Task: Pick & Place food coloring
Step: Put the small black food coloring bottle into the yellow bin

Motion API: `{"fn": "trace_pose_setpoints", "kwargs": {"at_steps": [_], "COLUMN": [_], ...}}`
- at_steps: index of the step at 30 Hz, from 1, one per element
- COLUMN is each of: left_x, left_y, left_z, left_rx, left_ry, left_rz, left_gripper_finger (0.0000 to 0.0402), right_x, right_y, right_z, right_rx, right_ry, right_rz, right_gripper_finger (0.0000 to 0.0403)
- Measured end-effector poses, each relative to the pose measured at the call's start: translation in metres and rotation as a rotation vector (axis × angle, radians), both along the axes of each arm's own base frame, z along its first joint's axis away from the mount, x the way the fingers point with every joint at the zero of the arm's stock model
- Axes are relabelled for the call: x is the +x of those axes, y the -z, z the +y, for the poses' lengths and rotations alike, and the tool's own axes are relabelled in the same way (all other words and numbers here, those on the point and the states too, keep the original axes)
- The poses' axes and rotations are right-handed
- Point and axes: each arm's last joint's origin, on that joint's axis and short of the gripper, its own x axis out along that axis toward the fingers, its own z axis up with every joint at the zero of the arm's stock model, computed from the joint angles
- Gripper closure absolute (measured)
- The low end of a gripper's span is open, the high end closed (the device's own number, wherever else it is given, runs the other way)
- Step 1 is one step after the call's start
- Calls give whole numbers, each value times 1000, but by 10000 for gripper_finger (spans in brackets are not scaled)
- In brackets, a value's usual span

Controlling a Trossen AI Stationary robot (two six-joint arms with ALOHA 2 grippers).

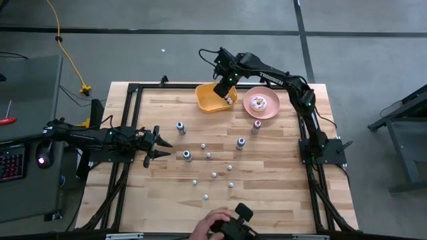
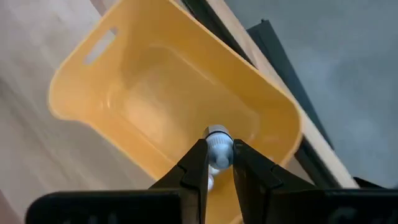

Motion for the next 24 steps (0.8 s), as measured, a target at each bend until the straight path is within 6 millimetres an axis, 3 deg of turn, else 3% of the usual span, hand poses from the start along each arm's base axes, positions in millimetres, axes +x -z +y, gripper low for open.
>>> {"fn": "trace_pose_setpoints", "kwargs": {"at_steps": [7,19,24], "left_x": [0,0,0], "left_y": [0,0,0], "left_z": [0,0,0], "left_rx": [0,0,0], "left_ry": [0,0,0], "left_rz": [0,0,-1], "left_gripper_finger": [238,238,238], "right_x": [4,-9,-9], "right_y": [27,36,41], "right_z": [-9,-24,-27], "right_rx": [-2,37,49], "right_ry": [75,292,300], "right_rz": [-59,-73,-68], "right_gripper_finger": [354,355,349]}}
